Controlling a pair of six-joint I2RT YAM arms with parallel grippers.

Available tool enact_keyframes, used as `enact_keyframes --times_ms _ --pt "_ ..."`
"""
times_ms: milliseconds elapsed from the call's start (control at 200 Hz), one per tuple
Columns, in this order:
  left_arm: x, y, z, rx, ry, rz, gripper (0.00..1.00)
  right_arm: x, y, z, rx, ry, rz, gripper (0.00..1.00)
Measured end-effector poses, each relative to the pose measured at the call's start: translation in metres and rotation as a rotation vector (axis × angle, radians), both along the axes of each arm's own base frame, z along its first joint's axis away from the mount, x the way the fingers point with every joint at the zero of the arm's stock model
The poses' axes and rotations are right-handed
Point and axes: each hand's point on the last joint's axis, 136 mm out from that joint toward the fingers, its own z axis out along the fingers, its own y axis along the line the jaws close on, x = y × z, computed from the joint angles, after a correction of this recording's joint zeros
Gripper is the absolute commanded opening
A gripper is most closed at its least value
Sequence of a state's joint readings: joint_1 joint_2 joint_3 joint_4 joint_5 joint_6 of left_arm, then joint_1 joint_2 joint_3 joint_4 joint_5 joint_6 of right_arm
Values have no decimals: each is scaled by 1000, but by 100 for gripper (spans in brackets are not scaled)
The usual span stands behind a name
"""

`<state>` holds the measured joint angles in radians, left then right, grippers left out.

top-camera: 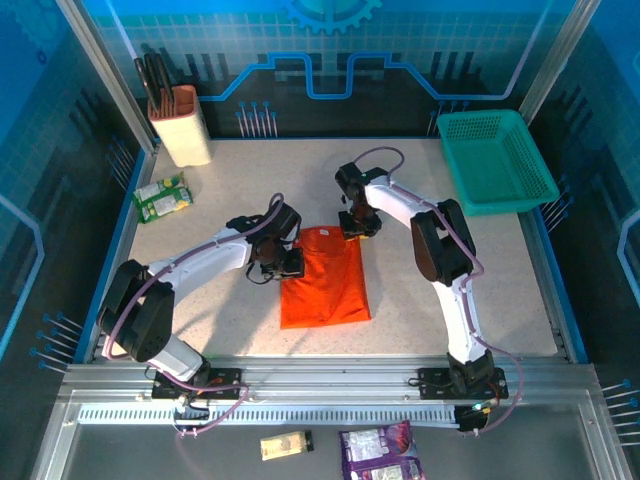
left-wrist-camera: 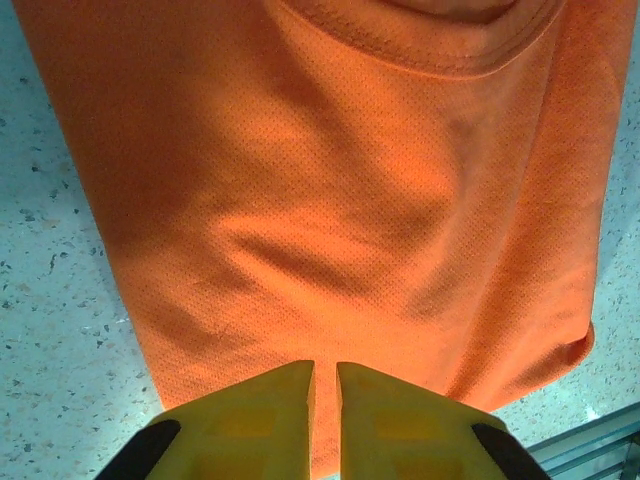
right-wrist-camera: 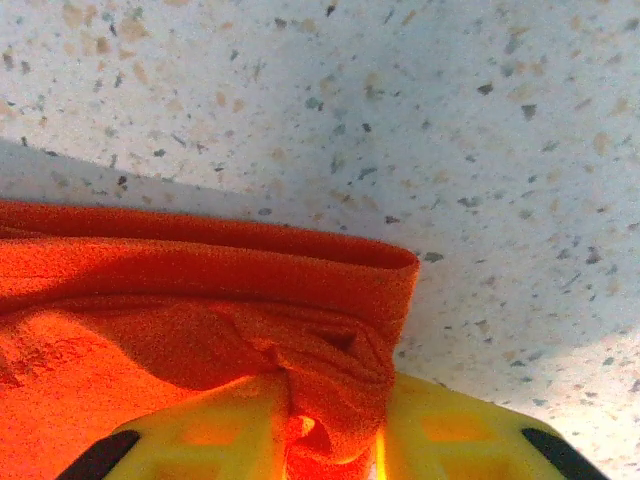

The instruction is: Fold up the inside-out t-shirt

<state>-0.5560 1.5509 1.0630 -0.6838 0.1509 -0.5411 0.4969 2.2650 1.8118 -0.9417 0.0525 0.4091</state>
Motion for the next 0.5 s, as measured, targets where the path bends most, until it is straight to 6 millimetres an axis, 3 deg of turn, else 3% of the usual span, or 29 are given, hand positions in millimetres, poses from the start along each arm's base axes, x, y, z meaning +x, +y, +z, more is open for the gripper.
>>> enact_keyframes --times_ms 185,320,400,500 --pt "2 3 0 1 0 8 15 -1 4 0 10 3 -12 15" --pt "2 6 -1 4 3 17 15 -1 4 1 11 2 -14 0" --pt "4 9 -1 5 3 28 16 -2 4 1 14 -5 -10 0" --pt "11 19 -1 13 -8 43 25 -2 3 2 19 -13 -7 0"
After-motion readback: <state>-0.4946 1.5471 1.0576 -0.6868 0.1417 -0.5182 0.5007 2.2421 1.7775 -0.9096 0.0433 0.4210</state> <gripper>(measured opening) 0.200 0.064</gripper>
